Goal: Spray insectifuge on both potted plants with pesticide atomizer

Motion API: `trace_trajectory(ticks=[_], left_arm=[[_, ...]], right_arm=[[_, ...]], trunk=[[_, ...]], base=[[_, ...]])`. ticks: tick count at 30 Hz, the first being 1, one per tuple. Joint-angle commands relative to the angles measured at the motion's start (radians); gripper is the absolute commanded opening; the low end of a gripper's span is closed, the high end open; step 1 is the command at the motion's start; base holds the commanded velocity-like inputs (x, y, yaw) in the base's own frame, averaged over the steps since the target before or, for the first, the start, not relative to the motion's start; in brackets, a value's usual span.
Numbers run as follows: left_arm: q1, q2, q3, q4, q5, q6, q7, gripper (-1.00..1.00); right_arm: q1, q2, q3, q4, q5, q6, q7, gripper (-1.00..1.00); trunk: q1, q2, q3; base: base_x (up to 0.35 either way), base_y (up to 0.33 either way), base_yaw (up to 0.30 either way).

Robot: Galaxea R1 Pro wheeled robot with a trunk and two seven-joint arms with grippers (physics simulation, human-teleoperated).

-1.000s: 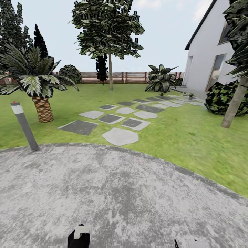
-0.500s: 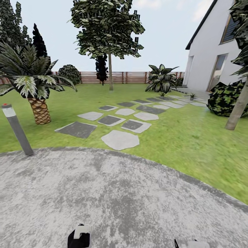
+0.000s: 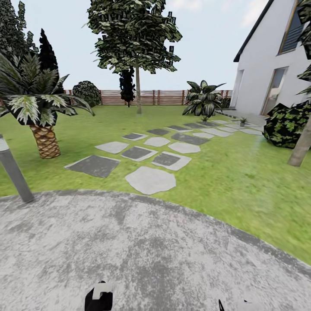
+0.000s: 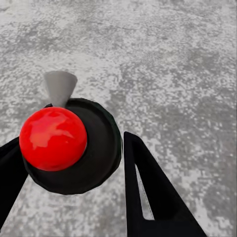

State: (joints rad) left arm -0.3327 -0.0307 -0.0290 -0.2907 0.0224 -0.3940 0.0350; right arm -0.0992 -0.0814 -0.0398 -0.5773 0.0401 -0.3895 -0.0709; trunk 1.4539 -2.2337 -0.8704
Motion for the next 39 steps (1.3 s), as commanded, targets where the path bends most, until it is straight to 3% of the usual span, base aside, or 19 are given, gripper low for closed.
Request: trace_trajectory(ticks=[1, 39], left_arm=[[0.0, 0.0, -0.003, 0.001, 0.002, -0.003, 0.003, -1.0], [0.0, 0.0, -0.003, 0.001, 0.002, -0.003, 0.003, -1.0]], right_arm=[[-0.001, 0.0, 0.0, 0.001, 0.004, -0.002, -0.004, 1.0], [-0.001, 0.0, 0.0, 0.002, 0.004, -0.002, -0.004, 1.0]], trunk=[[0.0, 0.0, -0.001], [0.0, 0.0, -0.001]], base=[[0.334, 0.0, 0.0], [0.334, 0.0, 0.0]])
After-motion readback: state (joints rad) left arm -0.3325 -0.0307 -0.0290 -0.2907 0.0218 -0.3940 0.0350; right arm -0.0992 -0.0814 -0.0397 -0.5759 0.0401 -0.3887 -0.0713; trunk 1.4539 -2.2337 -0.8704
